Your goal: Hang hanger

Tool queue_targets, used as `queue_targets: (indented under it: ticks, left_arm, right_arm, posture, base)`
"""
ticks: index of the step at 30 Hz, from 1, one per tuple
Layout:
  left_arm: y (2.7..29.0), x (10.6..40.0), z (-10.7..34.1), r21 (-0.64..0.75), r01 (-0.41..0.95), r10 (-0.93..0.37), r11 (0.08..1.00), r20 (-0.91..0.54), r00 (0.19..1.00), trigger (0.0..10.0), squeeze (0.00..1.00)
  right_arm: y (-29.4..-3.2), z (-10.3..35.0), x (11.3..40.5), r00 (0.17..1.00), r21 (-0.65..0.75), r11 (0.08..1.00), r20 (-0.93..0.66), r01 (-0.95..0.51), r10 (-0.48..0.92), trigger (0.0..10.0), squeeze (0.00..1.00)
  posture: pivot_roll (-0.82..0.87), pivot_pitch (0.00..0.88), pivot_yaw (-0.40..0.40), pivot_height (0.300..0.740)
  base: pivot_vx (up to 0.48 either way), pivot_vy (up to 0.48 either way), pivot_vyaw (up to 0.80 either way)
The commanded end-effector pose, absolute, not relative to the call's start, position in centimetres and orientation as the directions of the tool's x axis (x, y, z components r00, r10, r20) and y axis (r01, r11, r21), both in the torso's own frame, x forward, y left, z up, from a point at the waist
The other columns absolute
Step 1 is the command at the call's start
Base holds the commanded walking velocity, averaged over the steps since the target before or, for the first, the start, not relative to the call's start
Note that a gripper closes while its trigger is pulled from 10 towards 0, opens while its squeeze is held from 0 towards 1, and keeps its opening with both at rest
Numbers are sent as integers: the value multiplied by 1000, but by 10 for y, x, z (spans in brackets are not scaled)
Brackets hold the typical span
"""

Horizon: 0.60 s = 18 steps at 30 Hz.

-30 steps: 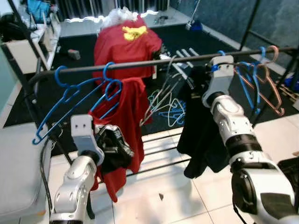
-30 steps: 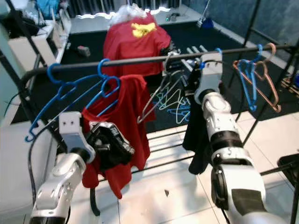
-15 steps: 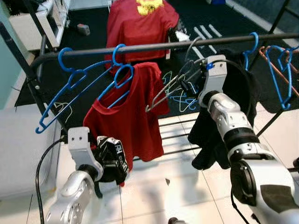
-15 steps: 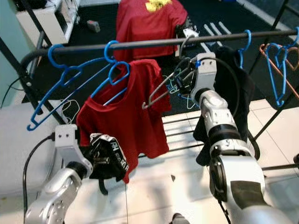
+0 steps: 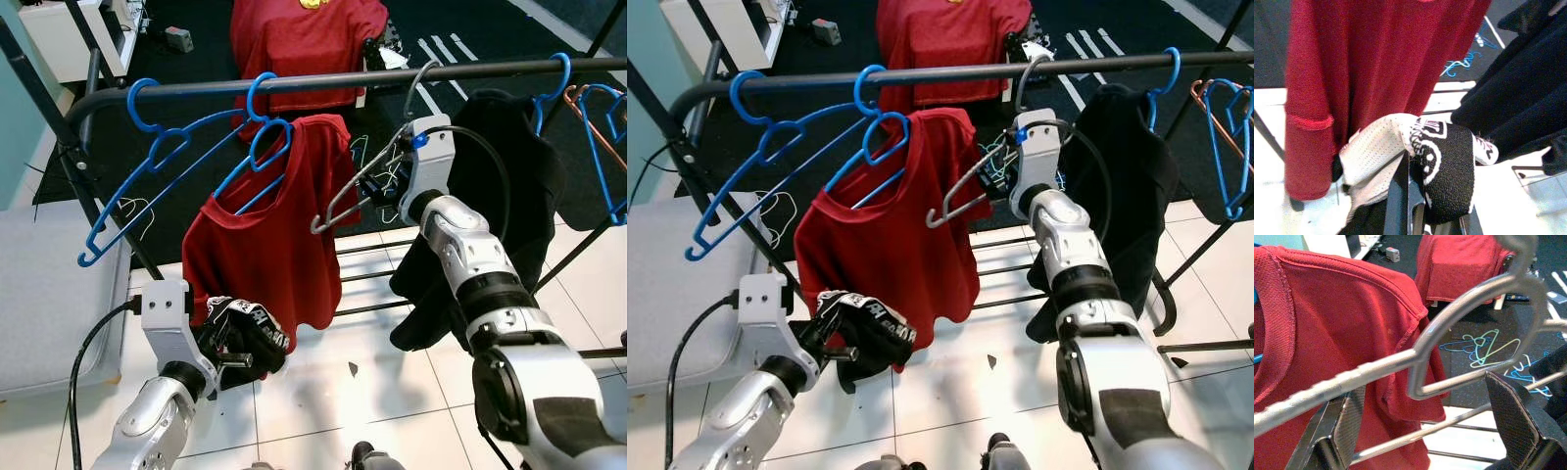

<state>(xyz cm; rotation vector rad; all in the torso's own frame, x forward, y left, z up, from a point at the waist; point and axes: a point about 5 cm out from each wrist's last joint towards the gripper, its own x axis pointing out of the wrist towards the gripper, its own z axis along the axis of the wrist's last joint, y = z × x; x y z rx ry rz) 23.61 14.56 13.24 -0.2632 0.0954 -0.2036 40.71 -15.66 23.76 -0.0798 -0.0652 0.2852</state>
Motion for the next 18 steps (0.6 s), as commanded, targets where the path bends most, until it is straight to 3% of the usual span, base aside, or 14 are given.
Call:
queue_targets:
  ticks: [1,9,18]
  left_arm:
    - [147,233,131,-263,188,-216,946,-82,973,10000,0]
    - [147,241,137,-356,165,-191,920,-39,981,10000,0]
    - [137,256,140,-350,228,-248,909,-13,969,10000,0]
  right_arm:
    - [-155,230,403,958,-100,954,21,-284,287,10000,0]
    - [-165,206,380,982,-81,978,-8,-190,190,10000,0]
    - [-180,227,368,991,-91,991,75,-99,106,10000,0]
  posture:
    - [0,256,39,740]
    - [-5,219,53,740]
    - [-42,177,82,740]
  base:
    - [0,0,0]
    - [0,0,0]
    - [0,0,0]
